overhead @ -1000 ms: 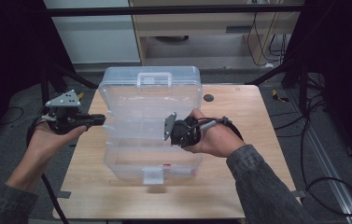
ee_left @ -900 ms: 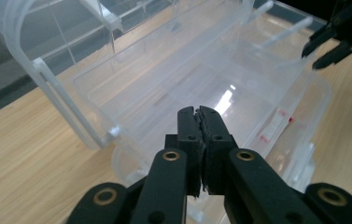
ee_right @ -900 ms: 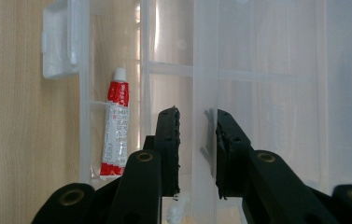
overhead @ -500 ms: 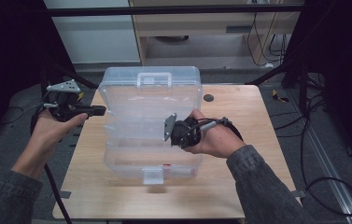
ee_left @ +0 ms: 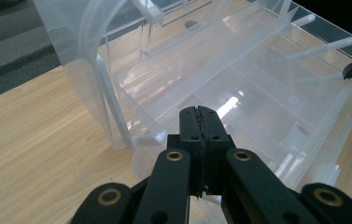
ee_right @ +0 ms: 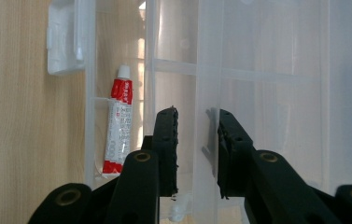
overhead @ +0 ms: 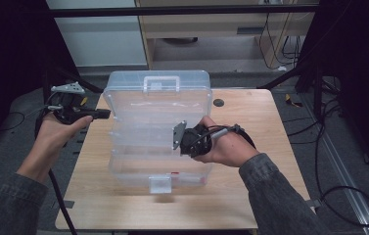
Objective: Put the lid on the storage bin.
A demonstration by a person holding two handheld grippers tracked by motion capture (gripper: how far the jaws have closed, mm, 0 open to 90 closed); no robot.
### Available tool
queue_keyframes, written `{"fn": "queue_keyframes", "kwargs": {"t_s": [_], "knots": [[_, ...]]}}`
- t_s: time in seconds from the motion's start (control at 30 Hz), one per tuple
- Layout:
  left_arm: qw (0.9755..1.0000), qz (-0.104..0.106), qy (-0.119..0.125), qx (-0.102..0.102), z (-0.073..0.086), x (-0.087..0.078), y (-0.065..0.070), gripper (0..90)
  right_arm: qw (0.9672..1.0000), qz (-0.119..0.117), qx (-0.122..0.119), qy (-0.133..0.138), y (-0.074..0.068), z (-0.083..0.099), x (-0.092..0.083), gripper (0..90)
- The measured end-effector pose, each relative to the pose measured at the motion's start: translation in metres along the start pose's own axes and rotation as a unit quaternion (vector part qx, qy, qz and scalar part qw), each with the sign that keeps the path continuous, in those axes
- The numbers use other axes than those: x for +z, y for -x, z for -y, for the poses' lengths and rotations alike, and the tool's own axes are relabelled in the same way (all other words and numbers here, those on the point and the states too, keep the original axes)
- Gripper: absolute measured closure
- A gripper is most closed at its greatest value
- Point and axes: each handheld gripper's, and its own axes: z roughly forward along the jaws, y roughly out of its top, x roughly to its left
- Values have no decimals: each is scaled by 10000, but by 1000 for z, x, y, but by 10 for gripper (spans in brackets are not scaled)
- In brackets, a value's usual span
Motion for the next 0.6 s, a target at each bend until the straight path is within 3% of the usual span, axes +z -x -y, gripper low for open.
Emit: {"fn": "queue_keyframes", "kwargs": {"t_s": [0.2, 0.6], "knots": [[9999, -17, 68, -84, -2, 0, -3, 895, 10000, -9, 11, 17, -1, 1, 1, 786], [9999, -79, 24, -118, -3, 1, -2, 897, 10000, -37, 7, 19, -4, 1, 2, 793]]}}
